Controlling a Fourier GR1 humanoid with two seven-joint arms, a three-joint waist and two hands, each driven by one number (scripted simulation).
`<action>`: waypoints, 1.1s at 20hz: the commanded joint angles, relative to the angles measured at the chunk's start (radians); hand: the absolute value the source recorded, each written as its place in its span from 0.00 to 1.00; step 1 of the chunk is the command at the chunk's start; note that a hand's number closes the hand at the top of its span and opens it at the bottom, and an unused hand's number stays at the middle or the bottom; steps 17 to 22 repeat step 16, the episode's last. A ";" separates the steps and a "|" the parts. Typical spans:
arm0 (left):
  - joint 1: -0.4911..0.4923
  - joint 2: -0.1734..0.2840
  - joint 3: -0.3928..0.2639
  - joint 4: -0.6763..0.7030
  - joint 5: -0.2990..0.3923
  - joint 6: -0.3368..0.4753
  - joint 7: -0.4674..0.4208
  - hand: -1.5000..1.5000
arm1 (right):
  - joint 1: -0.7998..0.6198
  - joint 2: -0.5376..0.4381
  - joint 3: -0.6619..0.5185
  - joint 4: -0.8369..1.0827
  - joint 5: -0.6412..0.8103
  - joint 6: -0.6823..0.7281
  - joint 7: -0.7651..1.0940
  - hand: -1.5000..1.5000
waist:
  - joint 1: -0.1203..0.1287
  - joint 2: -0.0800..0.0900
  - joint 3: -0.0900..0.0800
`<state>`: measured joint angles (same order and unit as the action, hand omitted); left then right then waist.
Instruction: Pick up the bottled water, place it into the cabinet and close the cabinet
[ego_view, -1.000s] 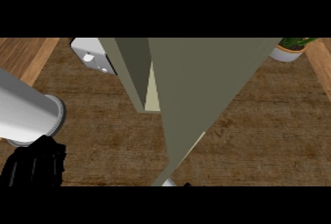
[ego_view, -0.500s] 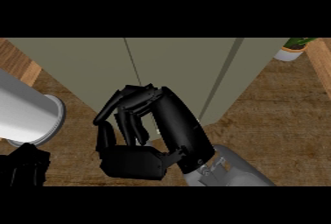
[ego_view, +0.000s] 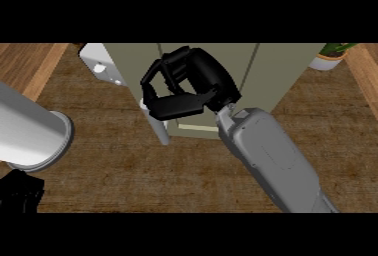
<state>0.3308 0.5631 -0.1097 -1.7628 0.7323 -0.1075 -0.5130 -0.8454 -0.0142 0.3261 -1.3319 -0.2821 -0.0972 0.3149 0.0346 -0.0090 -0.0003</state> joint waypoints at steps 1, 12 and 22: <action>-0.002 -0.028 -0.003 0.036 -0.030 -0.011 -0.030 1.00 | -0.097 -0.063 -0.139 0.222 -0.023 0.070 -0.062 1.00 | -0.001 0.020 0.000; -0.024 0.002 -0.002 -0.022 -0.012 -0.012 0.035 1.00 | -0.078 -0.139 -0.163 0.330 -0.046 0.189 -0.181 1.00 | 0.004 0.030 0.001; -0.043 -0.002 0.011 -0.013 -0.002 -0.010 0.038 1.00 | -0.105 -0.131 -0.170 0.369 -0.049 0.206 -0.206 1.00 | 0.009 0.036 -0.001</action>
